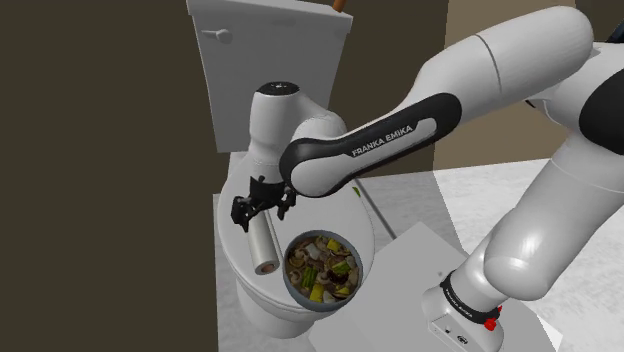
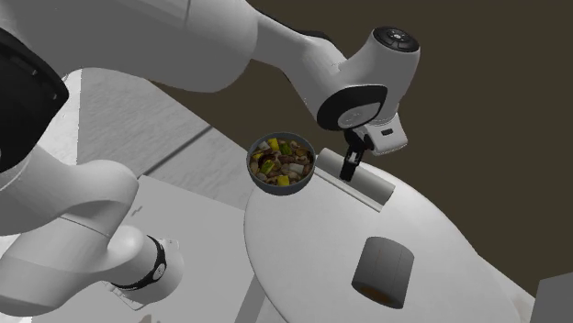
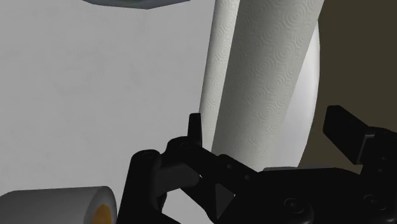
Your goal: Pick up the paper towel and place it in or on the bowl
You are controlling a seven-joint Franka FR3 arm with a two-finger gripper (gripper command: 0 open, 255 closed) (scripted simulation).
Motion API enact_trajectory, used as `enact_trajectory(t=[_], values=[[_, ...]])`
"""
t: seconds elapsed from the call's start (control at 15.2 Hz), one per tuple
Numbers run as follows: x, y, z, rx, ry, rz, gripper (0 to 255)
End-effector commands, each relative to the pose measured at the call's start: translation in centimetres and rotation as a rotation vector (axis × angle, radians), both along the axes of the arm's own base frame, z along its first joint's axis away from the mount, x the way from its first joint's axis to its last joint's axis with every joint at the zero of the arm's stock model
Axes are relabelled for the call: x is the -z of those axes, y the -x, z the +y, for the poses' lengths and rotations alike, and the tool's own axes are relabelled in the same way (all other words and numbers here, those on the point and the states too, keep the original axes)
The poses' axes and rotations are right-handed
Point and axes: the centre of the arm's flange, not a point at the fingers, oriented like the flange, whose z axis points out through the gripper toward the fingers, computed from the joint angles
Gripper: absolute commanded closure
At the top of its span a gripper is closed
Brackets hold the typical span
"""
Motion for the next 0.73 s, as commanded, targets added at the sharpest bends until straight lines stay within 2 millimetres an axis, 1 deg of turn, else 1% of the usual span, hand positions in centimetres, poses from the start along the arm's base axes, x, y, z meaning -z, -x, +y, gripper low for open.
enact_trajectory(t=[0.0, 0.4, 0.66], values=[[0.9, -0.1, 0.7, 0.003, -0.001, -0.005, 0], [3.9, -0.1, 0.8, 0.003, -0.001, -0.005, 0], [3.9, -0.1, 0.8, 0.003, -0.001, -0.005, 0]])
